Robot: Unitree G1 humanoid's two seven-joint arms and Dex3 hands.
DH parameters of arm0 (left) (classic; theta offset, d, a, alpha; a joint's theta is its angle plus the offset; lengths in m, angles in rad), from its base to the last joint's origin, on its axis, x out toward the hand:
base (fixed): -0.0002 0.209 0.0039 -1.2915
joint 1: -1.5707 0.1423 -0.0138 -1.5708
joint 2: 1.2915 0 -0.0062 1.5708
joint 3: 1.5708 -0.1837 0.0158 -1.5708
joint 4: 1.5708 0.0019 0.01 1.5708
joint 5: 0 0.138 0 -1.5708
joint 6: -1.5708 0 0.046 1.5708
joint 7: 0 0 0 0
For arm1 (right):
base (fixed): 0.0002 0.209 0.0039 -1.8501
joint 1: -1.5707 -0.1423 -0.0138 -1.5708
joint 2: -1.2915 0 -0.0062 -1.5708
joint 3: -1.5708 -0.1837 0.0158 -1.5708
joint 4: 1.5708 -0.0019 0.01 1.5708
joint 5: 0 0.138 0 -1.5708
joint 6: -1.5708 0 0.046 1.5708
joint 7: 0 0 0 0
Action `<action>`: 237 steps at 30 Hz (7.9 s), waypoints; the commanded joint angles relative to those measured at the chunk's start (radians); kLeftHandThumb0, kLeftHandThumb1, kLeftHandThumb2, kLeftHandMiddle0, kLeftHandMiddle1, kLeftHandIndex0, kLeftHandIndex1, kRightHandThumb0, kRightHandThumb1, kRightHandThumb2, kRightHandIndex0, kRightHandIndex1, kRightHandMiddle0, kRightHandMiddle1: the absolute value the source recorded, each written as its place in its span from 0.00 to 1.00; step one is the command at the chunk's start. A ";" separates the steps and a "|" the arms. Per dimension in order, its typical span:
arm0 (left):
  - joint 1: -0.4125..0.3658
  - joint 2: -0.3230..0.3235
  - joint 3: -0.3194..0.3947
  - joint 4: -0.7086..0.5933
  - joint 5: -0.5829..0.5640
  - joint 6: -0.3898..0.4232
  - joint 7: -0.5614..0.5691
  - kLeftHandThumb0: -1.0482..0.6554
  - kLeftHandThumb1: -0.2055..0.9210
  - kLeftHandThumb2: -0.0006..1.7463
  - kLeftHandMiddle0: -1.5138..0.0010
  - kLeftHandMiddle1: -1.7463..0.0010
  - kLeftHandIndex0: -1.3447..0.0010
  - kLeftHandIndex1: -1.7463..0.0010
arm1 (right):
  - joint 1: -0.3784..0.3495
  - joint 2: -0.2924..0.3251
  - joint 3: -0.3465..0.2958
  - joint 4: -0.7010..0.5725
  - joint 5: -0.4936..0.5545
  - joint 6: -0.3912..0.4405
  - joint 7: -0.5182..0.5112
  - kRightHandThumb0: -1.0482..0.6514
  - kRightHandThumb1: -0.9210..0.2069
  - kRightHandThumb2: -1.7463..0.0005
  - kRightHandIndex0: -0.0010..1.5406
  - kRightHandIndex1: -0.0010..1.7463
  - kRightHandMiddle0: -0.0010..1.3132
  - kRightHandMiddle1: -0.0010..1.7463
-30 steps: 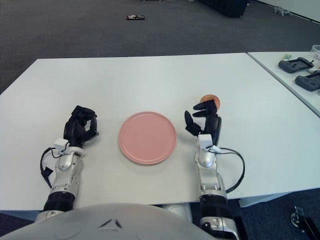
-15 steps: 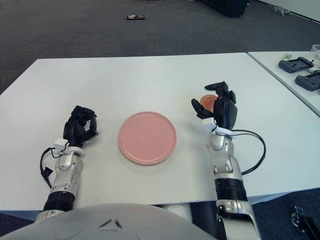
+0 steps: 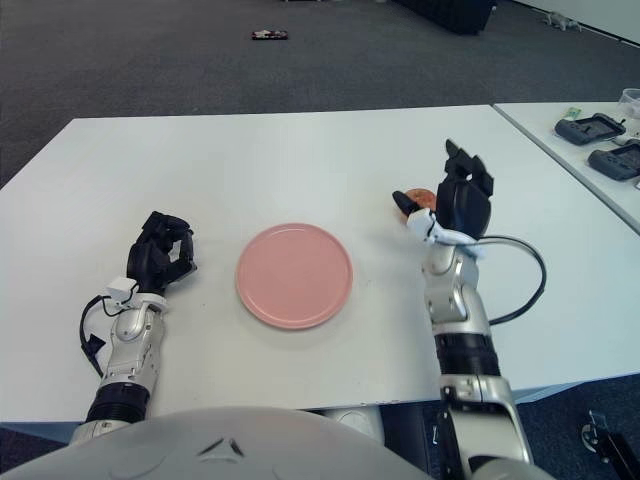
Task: Put the apple into the plate.
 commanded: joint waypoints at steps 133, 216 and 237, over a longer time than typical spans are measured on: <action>0.050 -0.015 0.027 0.002 -0.055 0.043 0.016 0.37 0.65 0.61 0.36 0.00 0.67 0.00 | -0.376 -0.015 0.153 0.932 0.326 -0.341 -0.234 0.31 0.66 0.14 0.88 1.00 0.55 1.00; 0.051 -0.023 0.022 0.022 -0.022 0.015 0.026 0.37 0.62 0.63 0.36 0.00 0.65 0.00 | 0.107 0.009 0.327 -0.375 0.570 -0.464 0.833 0.34 0.51 0.28 0.40 1.00 0.46 0.98; 0.051 -0.015 0.020 0.027 -0.017 -0.002 0.021 0.37 0.65 0.61 0.37 0.00 0.66 0.00 | 0.098 -0.076 0.350 -0.379 0.532 -0.529 0.926 0.00 0.17 0.64 0.00 0.00 0.00 0.01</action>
